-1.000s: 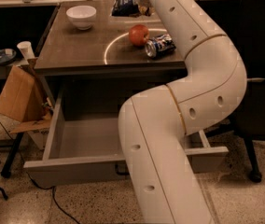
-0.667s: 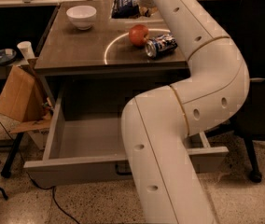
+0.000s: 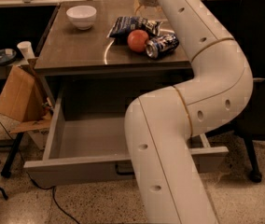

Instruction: Pick blue chip bag from top drawer and place on counter

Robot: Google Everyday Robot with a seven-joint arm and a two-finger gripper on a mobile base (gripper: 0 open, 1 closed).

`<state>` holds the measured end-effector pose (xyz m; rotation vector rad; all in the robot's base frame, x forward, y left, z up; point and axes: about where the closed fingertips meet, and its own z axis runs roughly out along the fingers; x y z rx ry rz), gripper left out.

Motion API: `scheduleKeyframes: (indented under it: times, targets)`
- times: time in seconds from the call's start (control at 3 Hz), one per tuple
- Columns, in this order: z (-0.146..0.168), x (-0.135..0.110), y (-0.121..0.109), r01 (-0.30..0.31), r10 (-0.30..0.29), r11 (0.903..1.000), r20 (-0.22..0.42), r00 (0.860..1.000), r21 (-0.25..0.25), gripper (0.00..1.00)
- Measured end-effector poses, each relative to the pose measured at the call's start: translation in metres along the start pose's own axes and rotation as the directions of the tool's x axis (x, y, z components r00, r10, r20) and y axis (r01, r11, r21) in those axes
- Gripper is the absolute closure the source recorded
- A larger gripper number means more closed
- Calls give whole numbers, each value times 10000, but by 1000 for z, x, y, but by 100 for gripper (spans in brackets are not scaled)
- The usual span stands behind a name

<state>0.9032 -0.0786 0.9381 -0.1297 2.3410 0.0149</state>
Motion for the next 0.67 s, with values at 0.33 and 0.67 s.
scheduleKeyframes:
  times: [0.33,0.67]
  targets:
    - [-1,-3,0,-21,21,10000,104,9999,-29,0]
    - [-1,-3,0,-21,21,10000,104,9999,-29,0]
